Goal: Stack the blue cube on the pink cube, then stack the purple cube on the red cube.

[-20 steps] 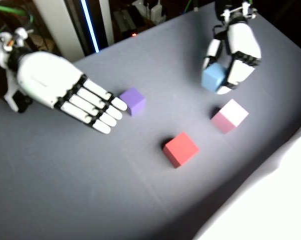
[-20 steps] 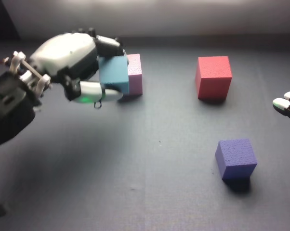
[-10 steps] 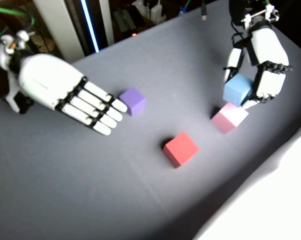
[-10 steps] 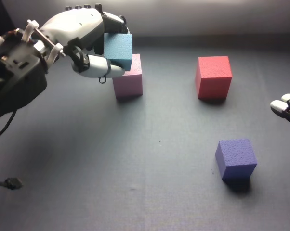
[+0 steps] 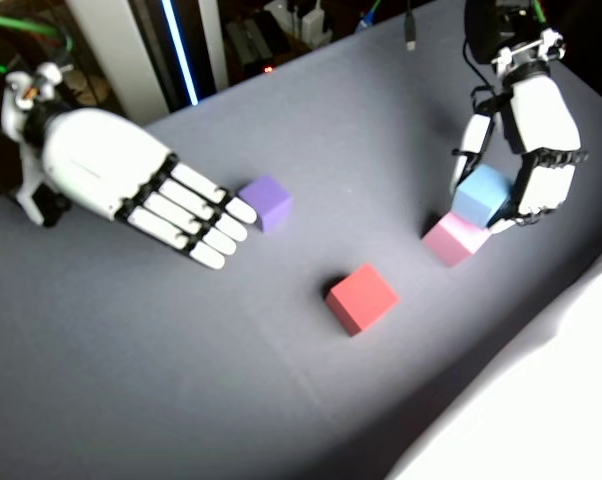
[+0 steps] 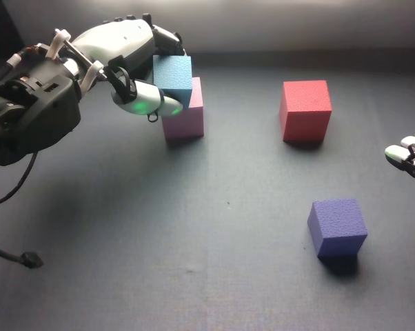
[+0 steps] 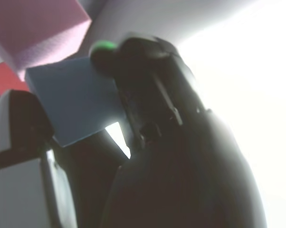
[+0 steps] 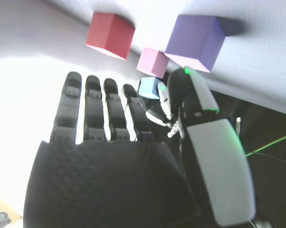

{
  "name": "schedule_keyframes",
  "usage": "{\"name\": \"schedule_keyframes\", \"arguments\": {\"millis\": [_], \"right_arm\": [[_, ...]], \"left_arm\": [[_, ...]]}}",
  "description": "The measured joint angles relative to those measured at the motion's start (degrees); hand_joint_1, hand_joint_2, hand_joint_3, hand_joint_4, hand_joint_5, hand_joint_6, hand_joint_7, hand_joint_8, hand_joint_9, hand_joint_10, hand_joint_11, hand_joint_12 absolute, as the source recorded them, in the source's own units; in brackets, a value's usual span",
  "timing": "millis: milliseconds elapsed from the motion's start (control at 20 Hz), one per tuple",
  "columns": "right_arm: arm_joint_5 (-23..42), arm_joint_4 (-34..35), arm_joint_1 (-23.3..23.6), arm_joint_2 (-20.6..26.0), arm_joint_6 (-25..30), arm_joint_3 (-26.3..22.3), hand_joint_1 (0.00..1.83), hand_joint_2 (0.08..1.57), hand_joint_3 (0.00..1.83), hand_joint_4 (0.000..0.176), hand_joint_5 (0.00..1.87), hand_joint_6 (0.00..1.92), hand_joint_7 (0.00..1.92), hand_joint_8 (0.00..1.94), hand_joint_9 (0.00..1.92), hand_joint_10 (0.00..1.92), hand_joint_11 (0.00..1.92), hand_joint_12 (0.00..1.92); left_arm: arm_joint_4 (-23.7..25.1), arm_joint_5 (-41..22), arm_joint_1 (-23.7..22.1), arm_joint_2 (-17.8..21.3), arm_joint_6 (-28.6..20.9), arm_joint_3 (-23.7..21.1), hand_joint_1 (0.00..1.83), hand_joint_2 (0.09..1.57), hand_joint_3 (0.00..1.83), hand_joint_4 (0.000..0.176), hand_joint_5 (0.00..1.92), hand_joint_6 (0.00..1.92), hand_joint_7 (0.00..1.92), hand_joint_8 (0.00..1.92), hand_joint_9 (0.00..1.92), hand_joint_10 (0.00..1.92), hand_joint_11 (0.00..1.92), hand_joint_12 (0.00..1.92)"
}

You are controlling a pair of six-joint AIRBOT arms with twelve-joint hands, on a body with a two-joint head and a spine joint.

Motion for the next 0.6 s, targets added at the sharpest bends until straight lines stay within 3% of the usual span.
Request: {"name": "schedule_keyframes", "arguments": {"millis": [50, 100, 150, 200, 250, 300, 350, 400, 500, 550, 600], "right_arm": [[0.0, 0.0, 0.0, 0.0, 0.0, 0.0, 0.71, 1.38, 0.0, 0.0, 0.0, 0.0, 0.0, 0.0, 0.0, 0.0, 0.0, 0.0], [0.0, 0.0, 0.0, 0.0, 0.0, 0.0, 0.7, 1.38, 0.0, 0.0, 0.0, 0.0, 0.0, 0.0, 0.0, 0.0, 0.0, 0.0], [0.0, 0.0, 0.0, 0.0, 0.1, 0.0, 0.71, 1.38, 0.0, 0.0, 0.0, 0.0, 0.0, 0.0, 0.0, 0.0, 0.0, 0.0], [0.0, 0.0, 0.0, 0.0, 0.2, 0.0, 0.71, 1.38, 0.0, 0.0, 0.0, 0.0, 0.0, 0.0, 0.0, 0.0, 0.0, 0.0], [0.0, 0.1, 0.0, 0.0, 0.2, 0.0, 0.72, 1.37, 0.0, 0.0, 0.0, 0.0, 0.0, 0.0, 0.0, 0.0, 0.0, 0.0], [0.0, 0.0, 0.0, 0.0, 0.2, 0.0, 0.72, 1.37, 0.0, 0.0, 0.0, 0.0, 0.0, 0.0, 0.0, 0.0, 0.0, 0.0], [0.0, -0.1, 0.0, 0.0, 0.2, 0.0, 0.72, 1.37, 0.0, 0.0, 0.0, 0.0, 0.0, 0.0, 0.0, 0.0, 0.0, 0.0], [0.0, 0.0, 0.0, -0.1, 0.3, 0.0, 0.72, 1.37, 0.0, 0.0, 0.0, 0.0, 0.0, 0.0, 0.0, 0.0, 0.0, 0.0], [0.1, 0.0, -0.4, -0.2, 0.4, 0.0, 0.66, 1.38, 0.0, 0.0, 0.0, 0.0, 0.0, 0.0, 0.0, 0.0, 0.0, 0.0], [-0.2, 0.0, -0.4, -0.2, 0.4, 0.0, 0.67, 1.38, 0.0, 0.0, 0.0, 0.0, 0.0, 0.0, 0.0, 0.0, 0.0, 0.0], [-0.2, 0.0, -0.4, -0.2, 0.6, 0.0, 0.67, 1.38, 0.0, 0.0, 0.0, 0.0, 0.0, 0.0, 0.0, 0.0, 0.0, 0.0]], "left_arm": [[-0.1, 0.0, 0.0, -0.1, 0.0, 0.0, 1.17, 1.28, 0.0, 0.0, 0.63, 1.29, 0.73, 1.64, 0.61, 1.79, 0.71, 1.92], [-0.1, 0.0, 0.0, -0.3, 0.0, 0.2, 1.14, 1.3, 0.0, 0.0, 0.56, 1.42, 0.72, 1.6, 0.52, 1.65, 0.55, 1.92], [-0.1, 0.1, 0.0, -0.5, 0.0, 0.5, 1.0, 1.23, 0.0, 0.0, 0.37, 1.03, 0.45, 1.09, 0.34, 1.35, 0.28, 1.85], [0.1, 0.4, 0.0, -0.5, 0.0, 0.5, 0.94, 1.2, 0.0, 0.0, 0.24, 0.79, 0.3, 0.66, 0.18, 1.02, 0.05, 1.72], [0.0, 0.4, 0.0, -0.8, 0.0, 0.7, 0.89, 1.18, 0.0, 0.036, 0.19, 0.63, 0.28, 0.36, 0.13, 0.79, 0.01, 1.61], [-0.1, 0.6, 0.1, -0.9, 0.0, 0.7, 0.86, 1.15, 0.0, 0.075, 0.12, 0.47, 0.22, 0.15, 0.06, 0.56, 0.0, 1.35], [0.1, 0.6, 0.1, -0.9, 0.0, 0.7, 0.78, 1.13, 0.0, 0.12, 0.06, 0.38, 0.15, 0.06, 0.04, 0.33, 0.0, 1.03], [0.1, 0.6, 0.1, -0.9, 0.0, 0.7, 0.74, 1.13, 0.0, 0.135, 0.04, 0.31, 0.11, 0.02, 0.02, 0.25, 0.0, 0.76], [0.1, 0.5, 0.2, -0.8, 0.0, 0.7, 0.66, 1.12, 0.0, 0.136, 0.02, 0.09, 0.03, 0.01, 0.0, 0.04, 0.0, 0.31], [0.1, 0.4, 0.3, -0.8, 0.0, 0.6, 0.64, 1.11, 0.0, 0.15, 0.0, 0.02, 0.01, 0.0, 0.0, 0.01, 0.0, 0.06], [-0.2, 0.2, 0.7, -0.7, 0.0, 0.3, 0.64, 1.1, 0.0, 0.171, 0.0, 0.0, 0.0, 0.0, 0.0, 0.0, 0.0, 0.01]]}}
